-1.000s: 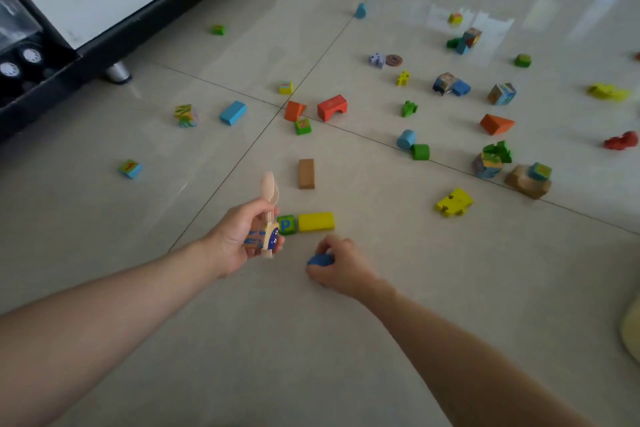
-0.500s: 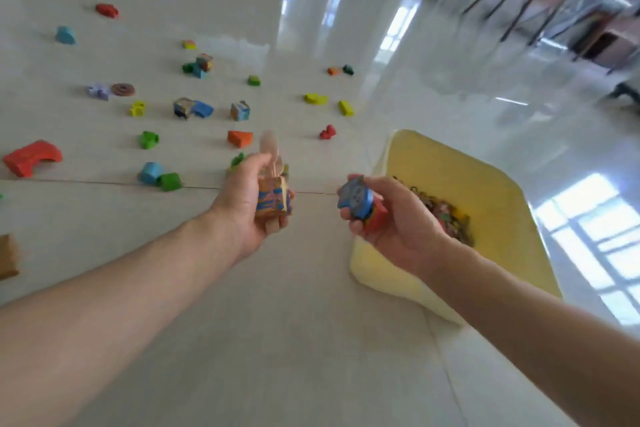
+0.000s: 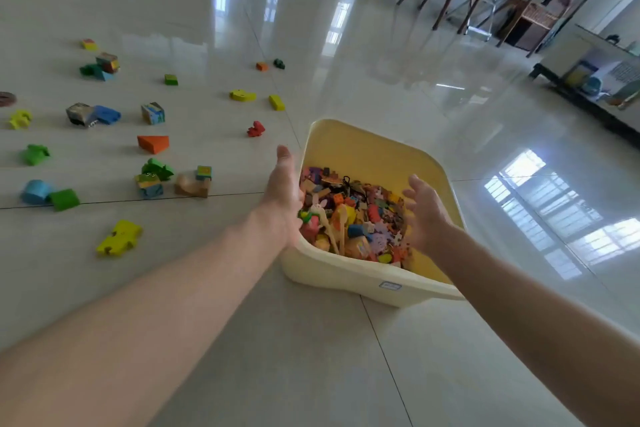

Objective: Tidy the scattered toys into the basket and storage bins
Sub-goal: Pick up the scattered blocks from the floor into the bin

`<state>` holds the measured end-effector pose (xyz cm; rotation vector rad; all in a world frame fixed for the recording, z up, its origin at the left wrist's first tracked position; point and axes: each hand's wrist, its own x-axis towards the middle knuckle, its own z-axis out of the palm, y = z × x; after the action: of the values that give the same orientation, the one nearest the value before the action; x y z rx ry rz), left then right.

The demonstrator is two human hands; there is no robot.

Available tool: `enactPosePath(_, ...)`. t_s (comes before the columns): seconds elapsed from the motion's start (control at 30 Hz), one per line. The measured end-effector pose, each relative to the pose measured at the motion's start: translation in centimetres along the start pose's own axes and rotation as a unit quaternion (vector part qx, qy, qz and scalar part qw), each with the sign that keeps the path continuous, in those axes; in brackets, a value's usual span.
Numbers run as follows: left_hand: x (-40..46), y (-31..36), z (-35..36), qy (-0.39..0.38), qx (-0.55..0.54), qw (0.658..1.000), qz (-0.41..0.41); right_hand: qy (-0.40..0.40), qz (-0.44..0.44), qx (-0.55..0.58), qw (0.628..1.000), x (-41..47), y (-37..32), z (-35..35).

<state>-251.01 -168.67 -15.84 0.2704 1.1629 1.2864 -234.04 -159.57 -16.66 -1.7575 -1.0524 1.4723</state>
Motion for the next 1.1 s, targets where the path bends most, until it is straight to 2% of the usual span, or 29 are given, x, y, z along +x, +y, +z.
enactPosePath(0.1,-0.8,1.7,-3.5,0.053,0.043,0.996,0.048,0.051,-0.093,0.004,0.994,-1.3,-1.0,3.0)
enactPosePath(0.17,-1.7,2.8,-6.0,0.084,0.1,0.988,0.083,0.038,-0.194,-0.032,0.98,-3.1,-1.5,5.9)
enactPosePath(0.27,-4.2,3.9,-10.7,0.124,0.143,0.976,0.108,-0.084,-0.344,-0.093,0.93,-6.8,-1.2,11.6)
enactPosePath(0.37,-7.7,4.1,-16.7,0.212,0.161,0.957,0.113,-0.261,-0.406,-0.153,0.862,-11.0,0.7,18.3)
enactPosePath(0.43,-10.7,4.1,-21.1,0.291,0.151,0.937,0.122,-0.362,-0.41,-0.21,0.81,-13.8,3.1,22.9)
enactPosePath(0.53,-17.1,2.9,-28.2,0.407,0.154,0.888,0.147,-0.478,-0.38,-0.288,0.738,-18.7,7.9,29.1)
enactPosePath(0.63,-24.6,-0.9,-33.8,0.507,0.202,0.825,0.146,-0.549,-0.387,-0.328,0.664,-23.1,12.9,32.4)
enactPosePath(0.73,-33.4,-8.0,-37.7,0.617,0.295,0.728,0.049,-0.639,-0.412,-0.35,0.548,-27.8,18.7,34.2)
enactPosePath(0.8,-37.8,-13.6,-38.5,0.653,0.316,0.688,-0.033,-0.683,-0.43,-0.353,0.473,-30.1,21.4,34.5)
enactPosePath(0.83,-40.3,-16.9,-38.3,0.664,0.319,0.672,-0.081,-0.71,-0.43,-0.354,0.431,-31.8,23.1,34.6)
enactPosePath(0.9,-43.2,-22.3,-36.8,0.642,0.334,0.668,-0.173,-0.743,-0.418,-0.356,0.383,-33.8,25.4,34.6)
enactPosePath(1.0,-44.6,-27.3,-33.9,0.536,0.4,0.689,-0.279,-0.765,-0.395,-0.358,0.361,-35.3,27.7,34.6)
enactPosePath(1.1,-43.5,-29.0,-33.2,0.46,0.45,0.712,-0.281,-0.766,-0.395,-0.368,0.35,-35.6,28.9,35.1)
